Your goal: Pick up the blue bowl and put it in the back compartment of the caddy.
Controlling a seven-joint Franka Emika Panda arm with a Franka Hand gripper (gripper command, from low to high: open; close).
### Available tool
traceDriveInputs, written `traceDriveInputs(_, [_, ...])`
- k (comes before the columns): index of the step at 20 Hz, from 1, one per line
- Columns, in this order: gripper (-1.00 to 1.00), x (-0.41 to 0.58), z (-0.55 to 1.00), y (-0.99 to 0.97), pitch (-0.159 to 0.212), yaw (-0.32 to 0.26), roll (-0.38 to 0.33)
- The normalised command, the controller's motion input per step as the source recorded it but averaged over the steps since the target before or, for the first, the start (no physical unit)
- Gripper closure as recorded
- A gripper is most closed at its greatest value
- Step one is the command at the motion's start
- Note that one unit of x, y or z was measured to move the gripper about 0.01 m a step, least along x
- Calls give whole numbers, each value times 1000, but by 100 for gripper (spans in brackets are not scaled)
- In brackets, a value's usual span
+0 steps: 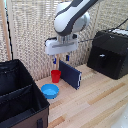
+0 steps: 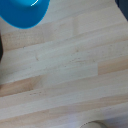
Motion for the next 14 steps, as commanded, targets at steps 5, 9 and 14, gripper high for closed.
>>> traceDriveInputs(5, [-100, -9, -475, 217, 5, 0, -72])
traceDriveInputs(9, [-100, 0, -554, 124, 0, 0, -39])
traceDriveInputs(14, [-100, 0, -579, 99, 0, 0, -35])
